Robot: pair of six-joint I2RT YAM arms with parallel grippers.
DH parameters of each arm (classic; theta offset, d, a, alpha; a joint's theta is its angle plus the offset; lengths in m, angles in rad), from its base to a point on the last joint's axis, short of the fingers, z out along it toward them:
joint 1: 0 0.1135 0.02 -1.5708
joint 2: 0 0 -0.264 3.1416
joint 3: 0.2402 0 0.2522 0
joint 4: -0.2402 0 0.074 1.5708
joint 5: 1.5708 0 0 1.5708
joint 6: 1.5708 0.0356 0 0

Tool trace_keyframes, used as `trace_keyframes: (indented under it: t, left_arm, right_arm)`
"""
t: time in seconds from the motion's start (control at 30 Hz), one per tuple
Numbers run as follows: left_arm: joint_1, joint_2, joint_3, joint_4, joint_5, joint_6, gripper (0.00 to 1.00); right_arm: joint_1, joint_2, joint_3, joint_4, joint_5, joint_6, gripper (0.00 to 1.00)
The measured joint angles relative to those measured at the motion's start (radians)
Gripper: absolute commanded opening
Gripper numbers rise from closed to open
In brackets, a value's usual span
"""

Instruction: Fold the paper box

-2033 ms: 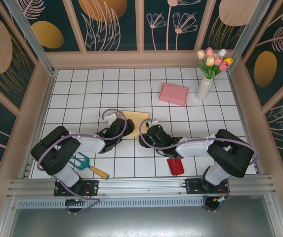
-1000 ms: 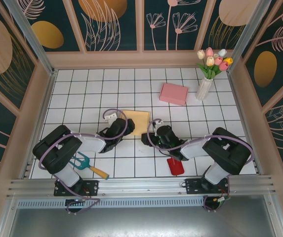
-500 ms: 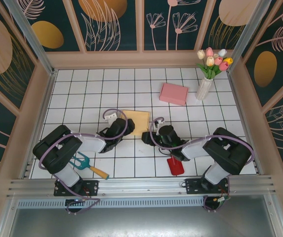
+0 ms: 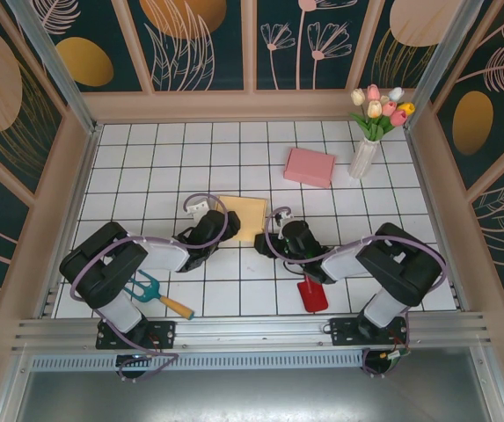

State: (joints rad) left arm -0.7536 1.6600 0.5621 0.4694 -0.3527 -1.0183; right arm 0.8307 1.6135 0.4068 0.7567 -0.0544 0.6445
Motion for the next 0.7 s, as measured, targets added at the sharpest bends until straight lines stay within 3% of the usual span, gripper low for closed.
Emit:
trace_keyframes:
  t: [0.7]
  left_arm:
    - [0.0, 0.005, 0.002, 0.007, -0.003, 0.001, 0.77]
  right_arm:
    - [-0.017, 0.047, 0.016, 0.022, -0.014, -0.142, 0.32]
